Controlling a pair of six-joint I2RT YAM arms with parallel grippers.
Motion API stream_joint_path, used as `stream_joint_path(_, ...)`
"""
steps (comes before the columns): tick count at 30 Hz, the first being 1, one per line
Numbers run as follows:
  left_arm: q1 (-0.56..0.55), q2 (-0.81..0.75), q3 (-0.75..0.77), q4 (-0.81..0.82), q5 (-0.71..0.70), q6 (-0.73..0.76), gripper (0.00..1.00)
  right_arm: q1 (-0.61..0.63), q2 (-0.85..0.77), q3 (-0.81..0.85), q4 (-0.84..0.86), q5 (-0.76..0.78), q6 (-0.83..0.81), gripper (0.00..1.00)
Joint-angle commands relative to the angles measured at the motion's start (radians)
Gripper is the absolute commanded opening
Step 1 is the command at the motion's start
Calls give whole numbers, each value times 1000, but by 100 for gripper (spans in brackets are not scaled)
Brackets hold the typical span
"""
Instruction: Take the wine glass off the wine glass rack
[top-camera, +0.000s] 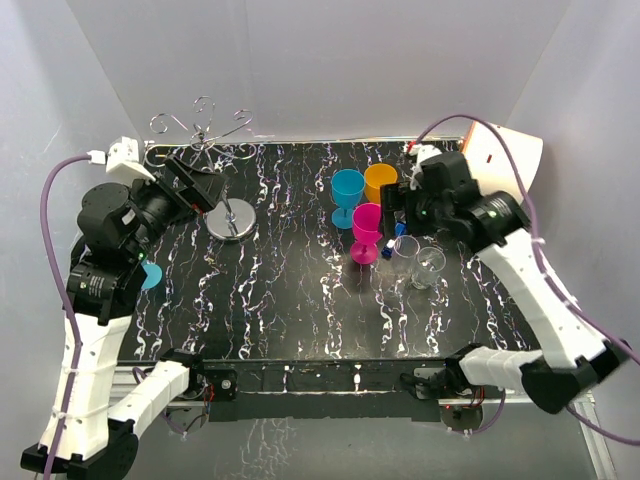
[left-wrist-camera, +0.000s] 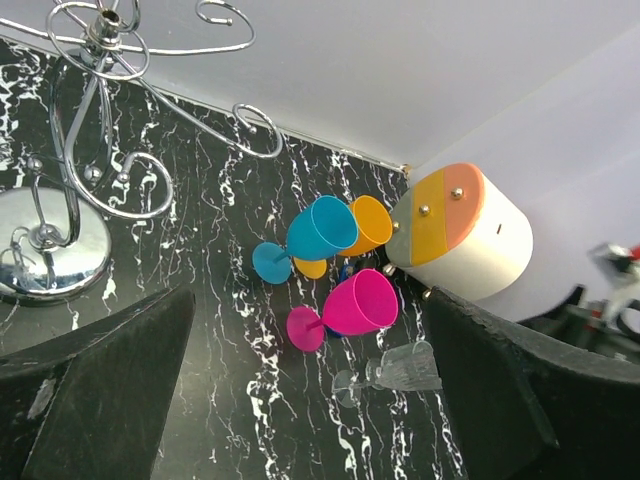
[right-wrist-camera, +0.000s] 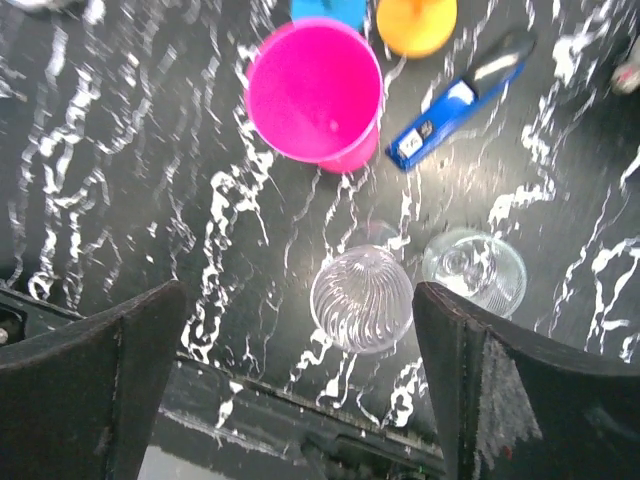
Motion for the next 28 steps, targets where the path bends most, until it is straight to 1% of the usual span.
stream_joint_path(1, -4, 2, 80, -17, -36, 48, 99, 3, -170, 32, 213, -23, -23, 98)
stream_joint_path(4, -4, 5, 124, -40, -65, 70, 99, 4, -274, 1, 326, 5, -24, 98)
stream_joint_path(8, -4, -3, 170, -57, -108, 89, 99, 3, -413, -48, 454, 85, -40, 98)
stream_joint_path(12, -3, -37, 205, -55, -152, 98, 99, 4, -558, -84, 577, 204, -45, 99)
stream_joint_path(15, -3, -75, 214, -42, -194, 107, 99, 4, -620, -107, 624, 288, -22, 98)
stream_joint_path(20, -4, -124, 225, -46, -275, 129, 99, 3, -614, -82, 581, 398, 26, 98)
stream_joint_path(26, -4, -141, 221, -54, -308, 137, 99, 4, -564, -64, 528, 405, 56, 98)
stream_joint_path(28, -4, -139, 220, -55, -304, 132, 99, 4, -565, -84, 548, 378, 43, 98)
